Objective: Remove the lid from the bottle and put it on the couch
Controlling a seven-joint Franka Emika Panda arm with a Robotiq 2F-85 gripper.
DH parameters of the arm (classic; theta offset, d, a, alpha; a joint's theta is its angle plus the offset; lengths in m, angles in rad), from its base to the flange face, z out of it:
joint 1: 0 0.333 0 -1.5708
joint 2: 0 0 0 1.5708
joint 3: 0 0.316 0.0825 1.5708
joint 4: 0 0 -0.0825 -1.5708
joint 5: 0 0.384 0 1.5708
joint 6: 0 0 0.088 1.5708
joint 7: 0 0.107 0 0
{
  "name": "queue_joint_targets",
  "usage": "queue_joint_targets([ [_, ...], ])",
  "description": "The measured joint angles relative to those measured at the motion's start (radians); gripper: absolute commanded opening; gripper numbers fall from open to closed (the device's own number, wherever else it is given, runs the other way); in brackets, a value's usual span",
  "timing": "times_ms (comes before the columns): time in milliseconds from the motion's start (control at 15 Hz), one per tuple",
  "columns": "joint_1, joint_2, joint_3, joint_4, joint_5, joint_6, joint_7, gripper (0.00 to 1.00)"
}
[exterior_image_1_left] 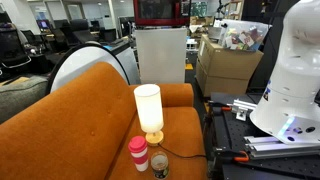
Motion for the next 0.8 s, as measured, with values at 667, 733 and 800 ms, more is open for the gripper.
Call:
queue_joint_targets([
  [667,0.005,0.006,0.0,-0.001,0.0,0.001,0.0,1.0],
  [733,0.01,0.016,0.0,-0.003,0.0,0.003,0.0,1.0],
  [800,0.019,0.032,0.001,-0.005,0.001,0.007,-0.001,1.0],
])
